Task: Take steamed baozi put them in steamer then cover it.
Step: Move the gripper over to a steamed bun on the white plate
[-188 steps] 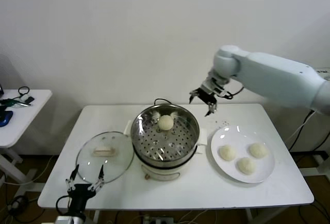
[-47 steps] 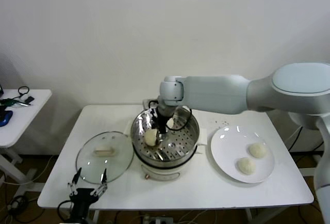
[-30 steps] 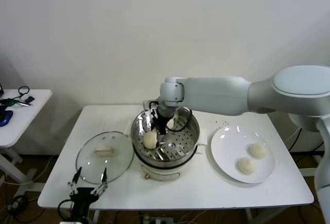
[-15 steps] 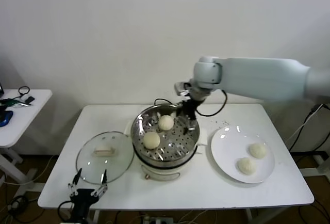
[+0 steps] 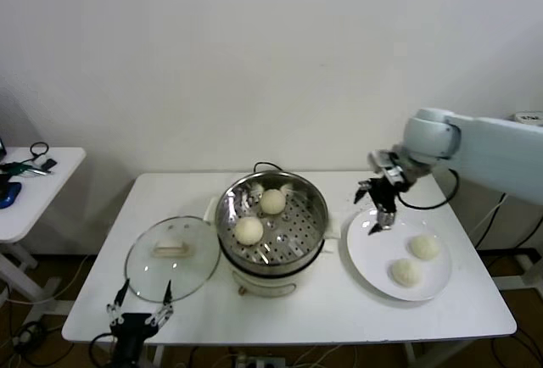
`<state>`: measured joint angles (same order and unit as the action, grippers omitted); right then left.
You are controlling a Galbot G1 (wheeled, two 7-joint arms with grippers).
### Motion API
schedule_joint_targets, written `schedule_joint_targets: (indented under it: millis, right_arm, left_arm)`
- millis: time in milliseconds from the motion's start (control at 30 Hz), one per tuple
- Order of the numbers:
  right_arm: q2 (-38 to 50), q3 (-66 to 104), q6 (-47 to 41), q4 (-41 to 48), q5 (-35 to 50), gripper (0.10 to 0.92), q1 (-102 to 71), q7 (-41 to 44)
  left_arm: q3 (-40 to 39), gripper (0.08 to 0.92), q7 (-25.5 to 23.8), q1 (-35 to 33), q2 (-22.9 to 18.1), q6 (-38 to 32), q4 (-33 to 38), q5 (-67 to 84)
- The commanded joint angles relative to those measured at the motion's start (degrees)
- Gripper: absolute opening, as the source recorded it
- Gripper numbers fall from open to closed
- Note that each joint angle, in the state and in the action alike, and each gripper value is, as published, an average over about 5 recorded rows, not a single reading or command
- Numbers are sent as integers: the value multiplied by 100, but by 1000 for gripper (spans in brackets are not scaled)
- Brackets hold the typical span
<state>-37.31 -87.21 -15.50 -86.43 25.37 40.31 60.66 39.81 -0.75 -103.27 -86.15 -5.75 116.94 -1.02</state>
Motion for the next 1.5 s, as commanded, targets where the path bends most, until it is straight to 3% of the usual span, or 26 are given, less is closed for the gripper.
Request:
schedule_joint_targets:
  millis: [33,567,1300,1500]
  right_arm:
    - [1223,1528,193,151,-1549,823,-2095,228]
    - [1054,2976,440,920,-2498,823,-3923,205]
    - [140,2944,486,1642,-2543,823,-3937,144]
    - [143,2881,547,1660,-2476,754,-3840,246]
  left_arm:
    - [27,823,11,-105,-20,-1,64,-58]
    - [73,823,16,-25,-104,11,-73,-122]
    - [100,823,27,188,-115,74,-254,-162]
    - [96,823,29,231,-112,90,-270,-161]
